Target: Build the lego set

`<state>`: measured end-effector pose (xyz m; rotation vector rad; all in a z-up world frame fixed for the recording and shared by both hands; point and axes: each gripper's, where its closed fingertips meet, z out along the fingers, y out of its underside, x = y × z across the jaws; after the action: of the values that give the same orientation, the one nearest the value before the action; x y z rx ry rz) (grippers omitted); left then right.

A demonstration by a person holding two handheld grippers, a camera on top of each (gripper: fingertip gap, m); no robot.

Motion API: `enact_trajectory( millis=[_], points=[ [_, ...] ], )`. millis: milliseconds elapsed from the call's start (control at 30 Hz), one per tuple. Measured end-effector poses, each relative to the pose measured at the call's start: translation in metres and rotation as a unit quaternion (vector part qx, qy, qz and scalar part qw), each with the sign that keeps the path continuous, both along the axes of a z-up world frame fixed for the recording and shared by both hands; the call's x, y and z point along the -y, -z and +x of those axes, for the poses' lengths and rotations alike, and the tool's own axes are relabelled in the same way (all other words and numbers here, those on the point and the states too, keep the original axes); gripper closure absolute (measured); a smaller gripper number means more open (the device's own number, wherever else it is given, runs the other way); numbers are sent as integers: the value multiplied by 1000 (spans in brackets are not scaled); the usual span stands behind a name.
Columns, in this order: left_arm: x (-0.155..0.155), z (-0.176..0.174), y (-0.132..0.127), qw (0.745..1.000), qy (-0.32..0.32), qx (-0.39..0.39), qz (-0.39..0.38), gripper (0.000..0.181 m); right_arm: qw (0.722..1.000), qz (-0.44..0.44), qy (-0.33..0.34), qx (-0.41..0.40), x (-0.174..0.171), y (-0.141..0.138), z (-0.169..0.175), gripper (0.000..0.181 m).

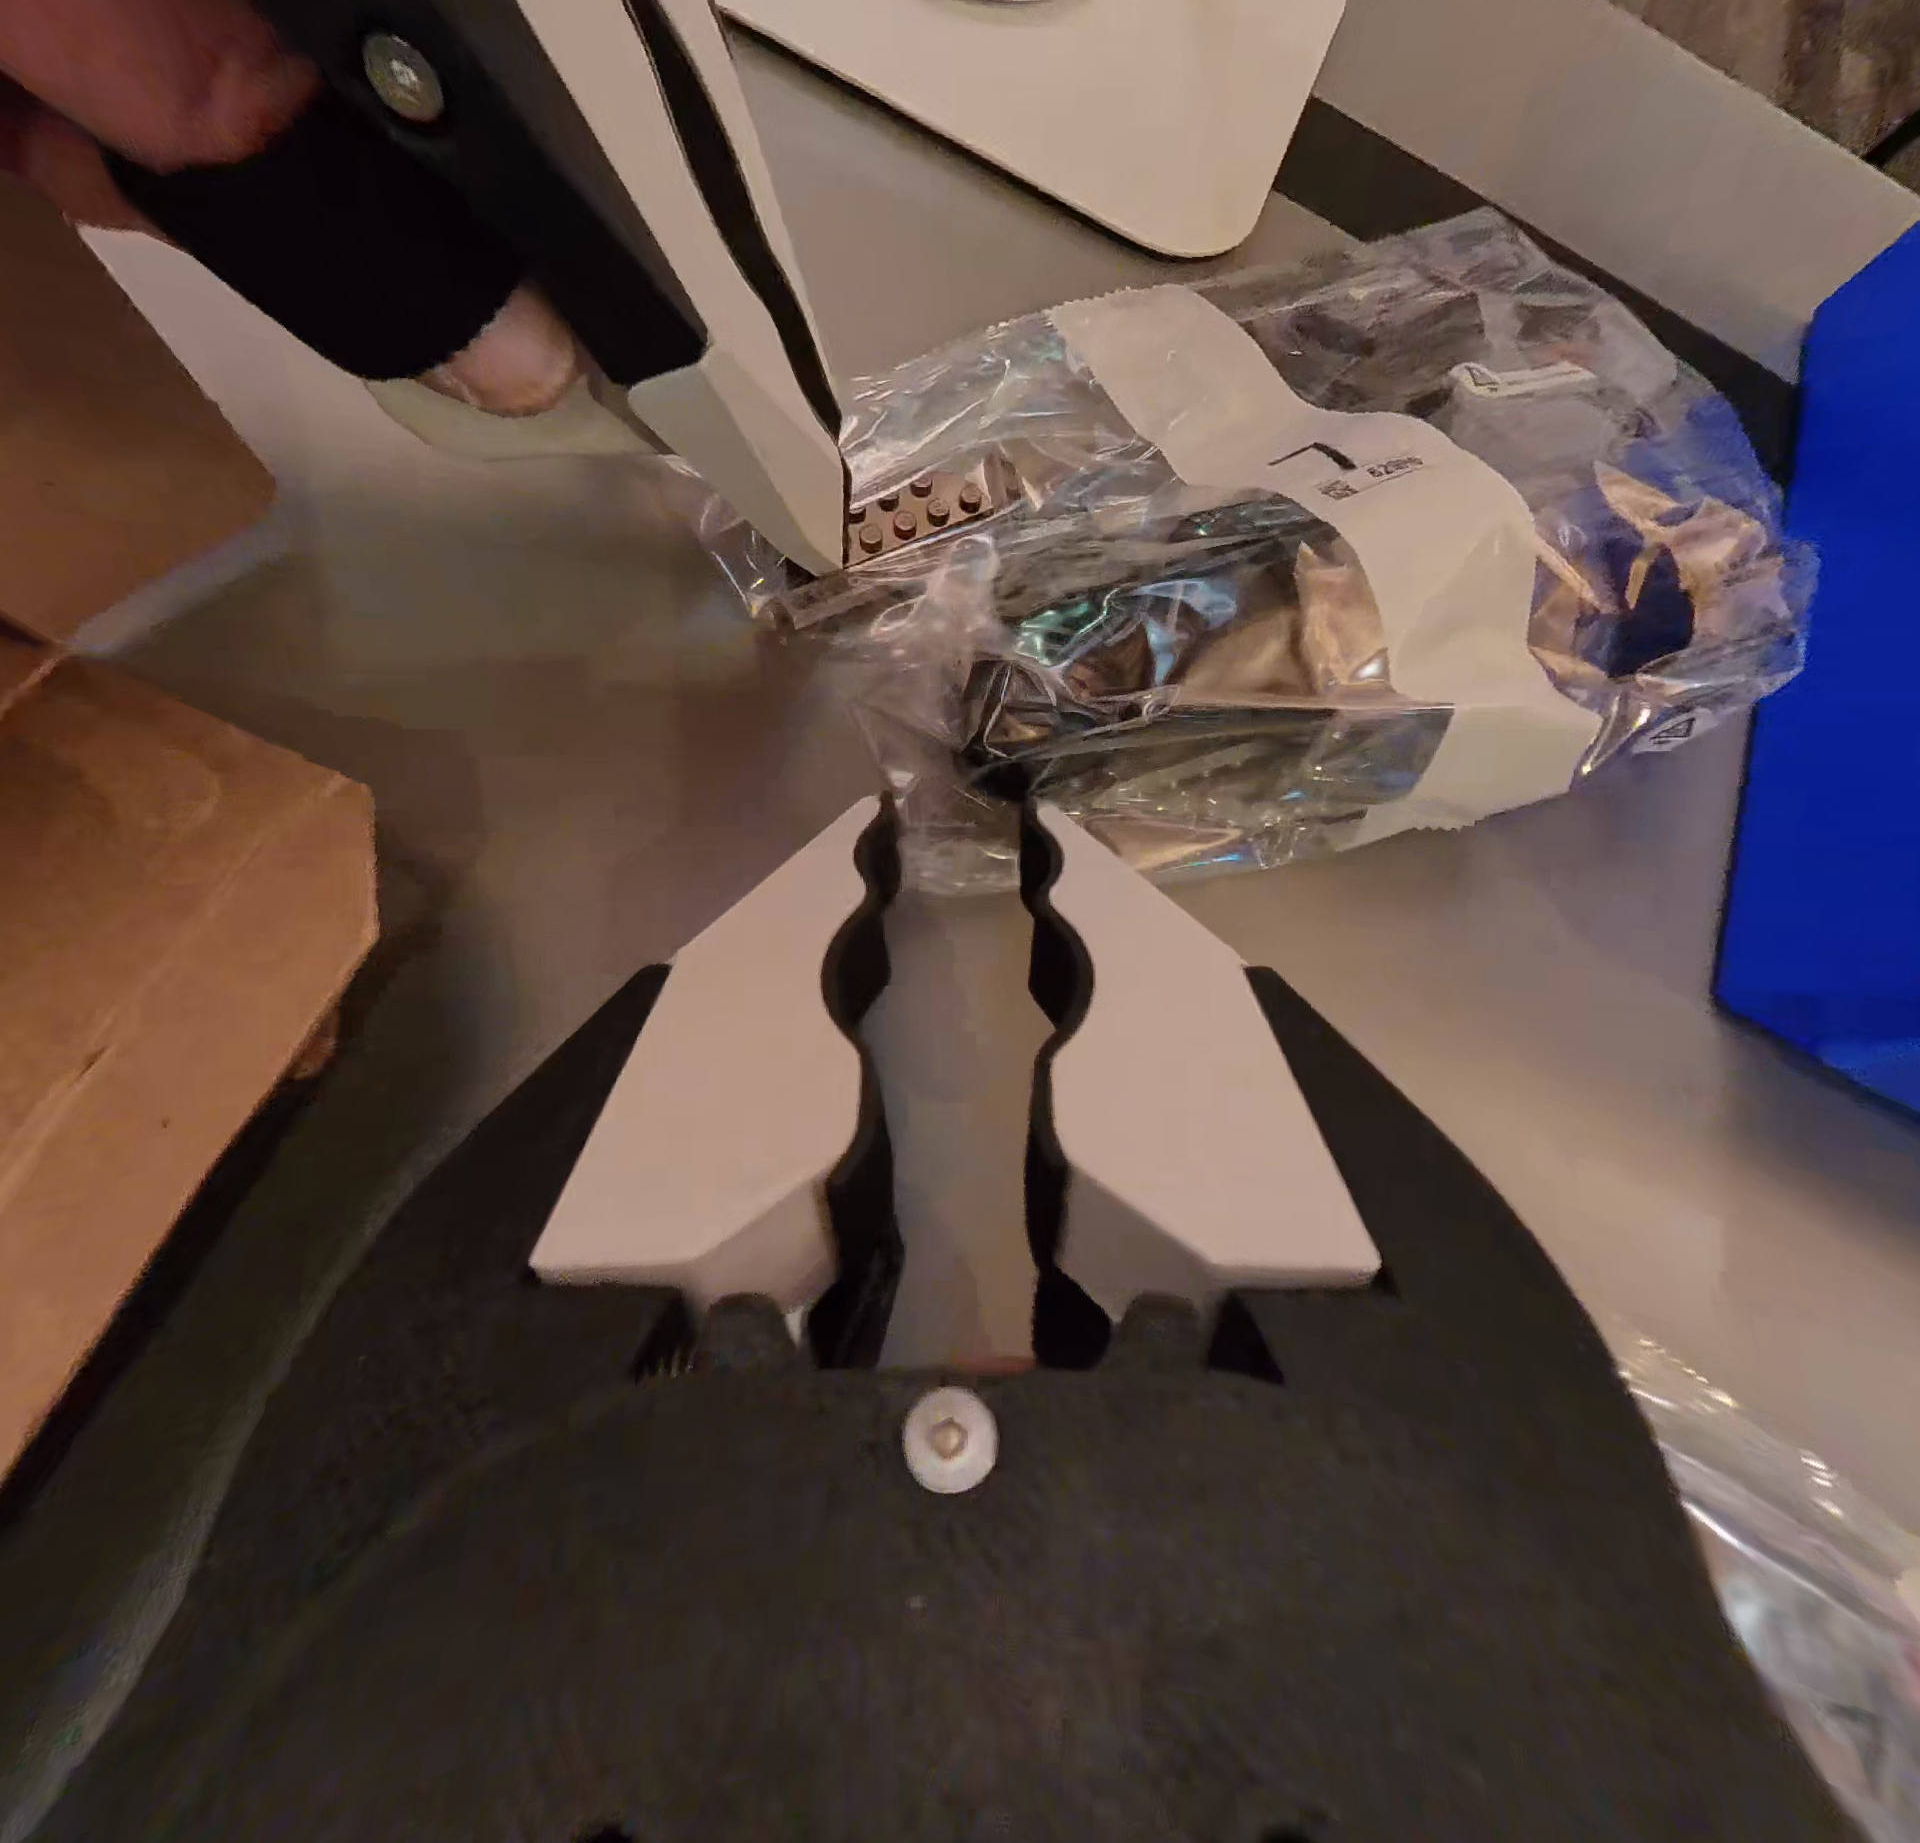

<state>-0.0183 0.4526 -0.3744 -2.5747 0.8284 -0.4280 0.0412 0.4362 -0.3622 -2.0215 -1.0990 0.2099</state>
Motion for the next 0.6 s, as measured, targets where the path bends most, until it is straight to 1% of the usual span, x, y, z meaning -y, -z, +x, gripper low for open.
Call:
enact_trajectory(
  millis=[167,267,333,433,600],
  points=[
    [-1,5,1,999,17,-22,20,169,998,-21,-51,25,3,-4,10,173],
    [-2,7,1,999,18,-22,25,170,993,13,-80,82,1,-5,19,181],
    [-4,7,1,999,17,-22,28,171,990,30,-99,98,2,-5,22,181],
    [-6,6,0,998,21,-44,40,174,981,61,-118,139,3,-5,31,181],
    [-8,5,0,997,20,-56,44,178,951,129,-155,233,8,-5,44,181]
  ],
)
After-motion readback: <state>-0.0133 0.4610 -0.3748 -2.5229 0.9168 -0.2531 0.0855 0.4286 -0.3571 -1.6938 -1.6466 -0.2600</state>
